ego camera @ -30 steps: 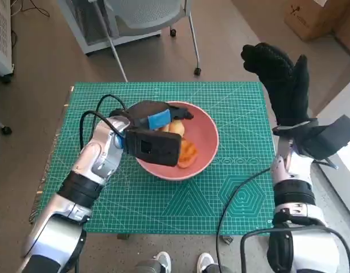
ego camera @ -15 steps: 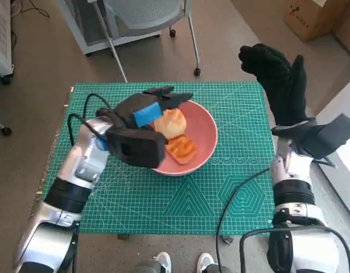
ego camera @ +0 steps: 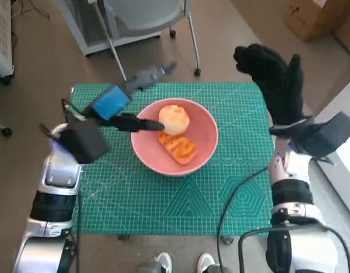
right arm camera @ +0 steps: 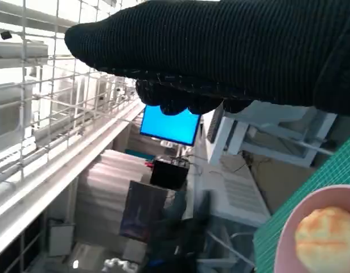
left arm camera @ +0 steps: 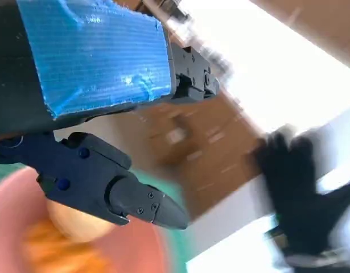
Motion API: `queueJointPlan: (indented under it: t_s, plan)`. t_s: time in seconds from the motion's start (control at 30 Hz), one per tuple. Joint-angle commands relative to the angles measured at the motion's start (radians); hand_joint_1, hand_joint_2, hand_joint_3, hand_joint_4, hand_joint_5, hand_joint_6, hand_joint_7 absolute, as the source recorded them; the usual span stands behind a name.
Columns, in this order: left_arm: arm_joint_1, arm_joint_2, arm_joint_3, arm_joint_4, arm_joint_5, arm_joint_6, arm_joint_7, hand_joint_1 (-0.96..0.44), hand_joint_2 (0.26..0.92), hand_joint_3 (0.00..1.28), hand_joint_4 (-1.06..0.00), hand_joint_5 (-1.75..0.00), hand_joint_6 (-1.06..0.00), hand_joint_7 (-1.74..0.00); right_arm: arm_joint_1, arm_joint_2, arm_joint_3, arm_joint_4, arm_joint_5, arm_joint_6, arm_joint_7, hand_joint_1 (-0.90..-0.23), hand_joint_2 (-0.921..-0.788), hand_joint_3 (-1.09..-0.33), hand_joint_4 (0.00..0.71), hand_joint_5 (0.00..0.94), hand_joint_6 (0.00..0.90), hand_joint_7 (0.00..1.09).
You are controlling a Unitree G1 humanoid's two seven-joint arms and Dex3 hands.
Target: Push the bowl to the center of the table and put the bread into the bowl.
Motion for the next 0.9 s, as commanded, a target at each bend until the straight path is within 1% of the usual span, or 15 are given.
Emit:
queueJointPlan:
  t_s: [0.03,0.2,0.33,0.47,0.53,0.67,0.9]
  plan:
    - [0.052,-0.037,0.063,-0.101,-0.102,0.053,0.032,-0.64,0.921,0.13,-0.16,-0.01,-0.24,-0.01,0.001,0.016,0.006,-0.01,-0.001,0.007,0.01,-0.679,-0.921,-0.626,0.214,0.005,0.34,0.01]
    - [0.085,-0.04,0.101,-0.163,-0.138,0.085,0.065,-0.63,0.921,0.21,-0.15,0.0,-0.22,0.0,-0.002,0.019,0.013,-0.015,-0.007,-0.007,0.008,-0.662,-0.921,-0.626,0.214,0.003,0.341,0.01]
    - [0.12,-0.023,0.115,-0.185,-0.089,0.069,0.107,-0.64,0.921,0.24,-0.15,0.0,-0.23,0.0,-0.004,0.02,0.019,-0.016,-0.012,-0.02,0.011,-0.658,-0.921,-0.627,0.213,0.003,0.342,0.01]
    - [0.144,-0.009,0.119,-0.182,-0.045,0.049,0.135,-0.65,0.921,0.26,-0.17,-0.01,-0.24,-0.01,-0.008,0.022,0.022,-0.014,-0.009,-0.027,0.019,-0.659,-0.921,-0.629,0.213,0.002,0.343,0.01]
    - [0.153,-0.007,0.123,-0.172,-0.042,0.042,0.139,-0.65,0.921,0.26,-0.17,-0.01,-0.25,-0.02,-0.011,0.023,0.021,-0.012,-0.007,-0.028,0.022,-0.662,-0.921,-0.63,0.213,0.002,0.344,0.01]
    - [0.165,-0.017,0.135,-0.149,-0.071,0.037,0.132,-0.65,0.921,0.27,-0.17,-0.01,-0.25,-0.02,-0.015,0.024,0.023,-0.005,-0.013,-0.034,0.018,-0.669,-0.921,-0.632,0.213,0.001,0.343,0.01]
    - [0.182,-0.031,0.147,-0.147,-0.129,0.069,0.126,-0.66,0.921,0.29,-0.17,-0.01,-0.24,-0.01,-0.021,0.026,0.029,-0.001,-0.016,-0.035,0.018,-0.675,-0.921,-0.632,0.215,0.002,0.345,0.01]
